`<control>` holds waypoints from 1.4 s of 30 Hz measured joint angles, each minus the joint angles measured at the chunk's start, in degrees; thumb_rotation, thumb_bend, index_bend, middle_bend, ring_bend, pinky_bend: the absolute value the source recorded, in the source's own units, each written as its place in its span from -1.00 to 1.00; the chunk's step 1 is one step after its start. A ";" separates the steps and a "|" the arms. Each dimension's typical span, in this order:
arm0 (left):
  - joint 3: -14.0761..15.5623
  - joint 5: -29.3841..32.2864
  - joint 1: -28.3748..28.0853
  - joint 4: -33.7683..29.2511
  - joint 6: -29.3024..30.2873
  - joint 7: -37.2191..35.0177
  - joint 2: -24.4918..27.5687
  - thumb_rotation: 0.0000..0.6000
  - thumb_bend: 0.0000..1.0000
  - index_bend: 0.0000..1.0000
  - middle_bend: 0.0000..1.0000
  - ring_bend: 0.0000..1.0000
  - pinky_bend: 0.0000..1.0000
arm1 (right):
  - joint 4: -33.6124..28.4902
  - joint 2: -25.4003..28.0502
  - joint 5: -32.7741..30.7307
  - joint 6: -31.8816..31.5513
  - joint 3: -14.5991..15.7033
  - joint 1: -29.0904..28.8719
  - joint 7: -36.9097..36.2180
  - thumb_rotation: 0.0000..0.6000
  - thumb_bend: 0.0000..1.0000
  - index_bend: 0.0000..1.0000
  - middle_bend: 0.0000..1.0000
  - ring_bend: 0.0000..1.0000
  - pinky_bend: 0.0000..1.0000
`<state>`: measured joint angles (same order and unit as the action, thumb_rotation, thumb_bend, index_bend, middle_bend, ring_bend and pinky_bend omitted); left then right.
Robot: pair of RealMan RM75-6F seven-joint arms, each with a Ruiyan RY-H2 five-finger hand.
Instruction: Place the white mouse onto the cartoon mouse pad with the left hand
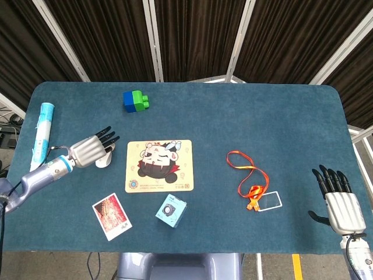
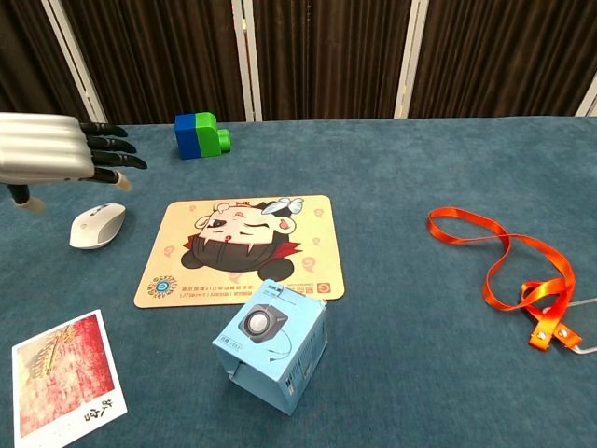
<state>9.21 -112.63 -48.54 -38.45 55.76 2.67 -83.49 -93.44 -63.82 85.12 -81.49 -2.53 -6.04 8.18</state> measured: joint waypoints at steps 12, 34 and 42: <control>3.37 -0.80 -1.64 2.30 -2.25 -0.24 -1.35 1.00 -1.00 -0.67 -1.00 -1.00 -1.00 | -0.10 0.08 -0.41 0.58 -0.15 -0.26 -0.18 1.00 -0.83 -1.00 -1.00 -1.00 -1.00; 6.46 1.27 1.02 19.68 4.63 -13.22 -10.09 1.00 -1.00 -0.69 -1.00 -1.00 -1.00 | -0.58 -0.14 -1.70 1.30 -0.63 -0.65 0.79 1.00 -0.83 -1.00 -1.00 -1.00 -1.00; 8.02 1.04 0.19 22.79 3.86 -14.51 -12.46 1.00 -1.00 -0.68 -1.00 -1.00 -1.00 | -0.56 -0.08 -1.63 1.22 -0.58 -0.61 0.56 1.00 -0.83 -1.00 -1.00 -1.00 -1.00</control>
<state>17.23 -111.58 -48.35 -15.66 59.62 -11.84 -95.95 -94.00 -63.91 83.49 -80.26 -3.11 -6.65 8.74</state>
